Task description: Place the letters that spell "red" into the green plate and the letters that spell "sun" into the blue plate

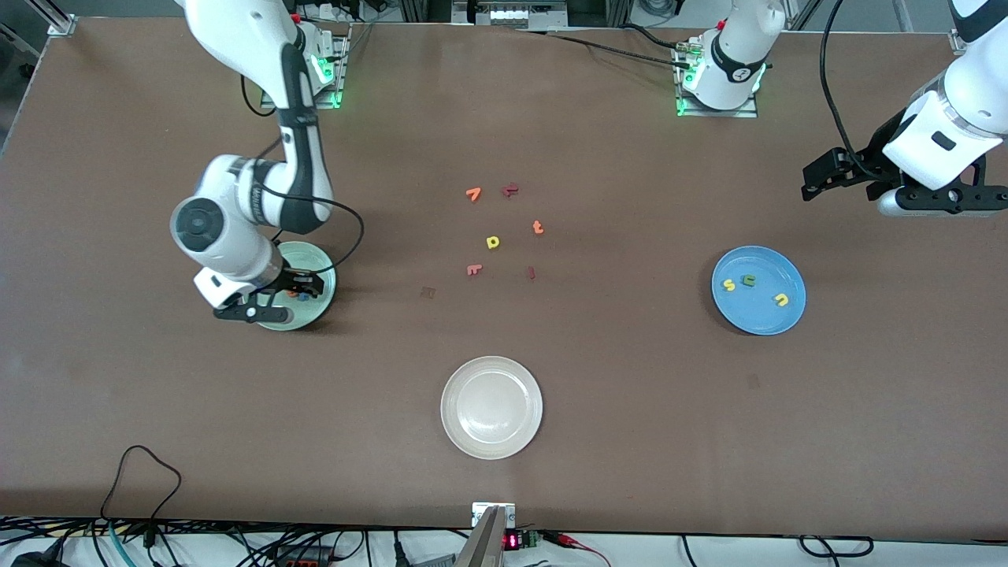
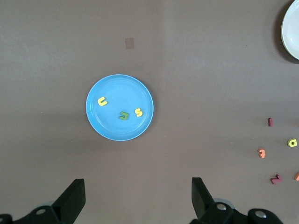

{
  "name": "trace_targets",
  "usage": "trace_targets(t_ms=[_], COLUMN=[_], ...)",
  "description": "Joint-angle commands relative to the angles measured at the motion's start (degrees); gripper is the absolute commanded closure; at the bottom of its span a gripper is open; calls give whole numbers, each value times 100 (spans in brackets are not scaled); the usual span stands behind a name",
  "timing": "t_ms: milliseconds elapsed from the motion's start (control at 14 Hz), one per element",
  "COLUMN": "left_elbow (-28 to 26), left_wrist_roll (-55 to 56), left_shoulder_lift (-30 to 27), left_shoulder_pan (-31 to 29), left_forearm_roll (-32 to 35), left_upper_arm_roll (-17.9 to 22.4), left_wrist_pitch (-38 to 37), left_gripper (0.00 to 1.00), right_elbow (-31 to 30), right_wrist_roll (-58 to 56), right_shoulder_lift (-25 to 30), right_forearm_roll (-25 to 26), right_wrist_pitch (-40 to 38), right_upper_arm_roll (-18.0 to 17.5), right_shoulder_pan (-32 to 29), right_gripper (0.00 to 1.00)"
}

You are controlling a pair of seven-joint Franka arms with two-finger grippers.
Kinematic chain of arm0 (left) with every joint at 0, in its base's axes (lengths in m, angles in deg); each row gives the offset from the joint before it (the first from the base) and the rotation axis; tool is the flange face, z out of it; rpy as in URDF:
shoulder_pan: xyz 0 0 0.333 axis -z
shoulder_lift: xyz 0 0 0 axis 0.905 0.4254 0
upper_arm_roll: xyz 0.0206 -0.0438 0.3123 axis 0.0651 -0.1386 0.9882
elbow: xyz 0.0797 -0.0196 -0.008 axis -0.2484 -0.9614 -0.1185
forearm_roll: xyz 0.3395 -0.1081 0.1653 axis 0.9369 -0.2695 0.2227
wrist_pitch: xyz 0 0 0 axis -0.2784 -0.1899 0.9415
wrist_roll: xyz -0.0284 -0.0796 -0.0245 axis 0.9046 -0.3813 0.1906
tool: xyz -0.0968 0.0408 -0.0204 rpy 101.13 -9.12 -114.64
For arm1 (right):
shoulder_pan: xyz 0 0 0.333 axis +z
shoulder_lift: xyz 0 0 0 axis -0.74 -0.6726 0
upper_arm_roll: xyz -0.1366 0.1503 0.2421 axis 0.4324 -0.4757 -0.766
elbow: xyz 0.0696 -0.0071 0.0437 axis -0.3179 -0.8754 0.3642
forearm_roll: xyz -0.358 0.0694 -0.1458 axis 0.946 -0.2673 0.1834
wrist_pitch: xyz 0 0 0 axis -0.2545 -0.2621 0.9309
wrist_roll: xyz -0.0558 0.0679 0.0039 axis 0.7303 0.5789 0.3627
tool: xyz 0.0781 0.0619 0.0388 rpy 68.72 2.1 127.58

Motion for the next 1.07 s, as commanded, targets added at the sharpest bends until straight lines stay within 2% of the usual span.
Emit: trace_targets(t_ms=[0, 214, 357, 429, 571, 643, 857, 1000], left_elbow=[59, 59, 59, 59, 59, 59, 59, 59], left_wrist_roll=[-112, -112, -112, -112, -112, -112, -112, -112], left_shoulder_lift=[-7, -7, -7, -7, -7, -7, -7, -7], left_shoulder_pan=[-16, -16, -16, -16, -16, -16, -16, -16], left_forearm_roll=[-42, -42, -42, -42, -42, -42, -42, -42], left_upper_arm_roll=[4, 4, 4, 4, 4, 4, 4, 4], left_wrist_pitch=[-99, -108, -108, -108, -108, -108, -108, -108], left_gripper=[0, 0, 0, 0, 0, 0, 0, 0], right_elbow=[879, 1417, 1838, 2093, 2699, 2919, 3079, 3079], right_wrist_roll=[-58, -67, -84, -67, -23, -14, -14, -14], right_shoulder_lift=[225, 225, 505, 611, 865, 1014, 1612, 1867], right_forearm_roll=[13, 21, 135, 249, 722, 1090, 2128, 2315], right_wrist_pitch=[-1009, -1425, -1766, -2099, -2592, -2760, -3006, -3209], right_upper_arm_roll=[394, 789, 651, 362, -620, -1234, -3333, -4688], right_shoulder_pan=[-2, 59, -421, -773, -1808, -2379, -4346, -5744], right_gripper=[0, 0, 0, 0, 0, 0, 0, 0])
